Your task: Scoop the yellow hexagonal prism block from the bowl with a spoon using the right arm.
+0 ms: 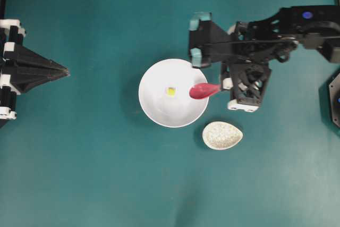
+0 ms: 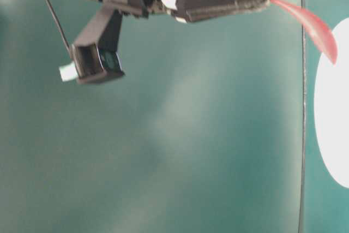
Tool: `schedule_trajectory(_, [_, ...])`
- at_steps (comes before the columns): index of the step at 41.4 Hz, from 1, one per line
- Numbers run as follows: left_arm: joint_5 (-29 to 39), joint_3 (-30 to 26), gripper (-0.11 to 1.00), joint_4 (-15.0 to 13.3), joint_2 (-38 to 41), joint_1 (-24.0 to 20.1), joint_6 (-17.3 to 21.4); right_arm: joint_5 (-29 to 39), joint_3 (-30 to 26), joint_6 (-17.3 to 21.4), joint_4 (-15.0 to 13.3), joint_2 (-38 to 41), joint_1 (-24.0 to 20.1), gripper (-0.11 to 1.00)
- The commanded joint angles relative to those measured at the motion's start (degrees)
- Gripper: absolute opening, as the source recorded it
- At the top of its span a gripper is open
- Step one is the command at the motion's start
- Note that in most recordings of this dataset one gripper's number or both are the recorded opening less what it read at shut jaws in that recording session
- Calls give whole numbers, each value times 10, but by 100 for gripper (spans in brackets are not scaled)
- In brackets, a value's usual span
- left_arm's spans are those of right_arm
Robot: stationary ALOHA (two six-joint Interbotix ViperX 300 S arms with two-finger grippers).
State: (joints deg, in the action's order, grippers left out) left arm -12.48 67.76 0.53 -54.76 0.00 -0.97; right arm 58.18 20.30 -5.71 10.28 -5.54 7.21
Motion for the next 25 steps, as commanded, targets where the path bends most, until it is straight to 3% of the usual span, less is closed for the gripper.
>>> schedule_trajectory(1, [-6,-14,0,2,5,1,-1,11,-33,1,-6,3,1,25])
schedule_trajectory(25, [-4,-14,0,2,5,1,-1,2,-46,1,-11,63,1,25])
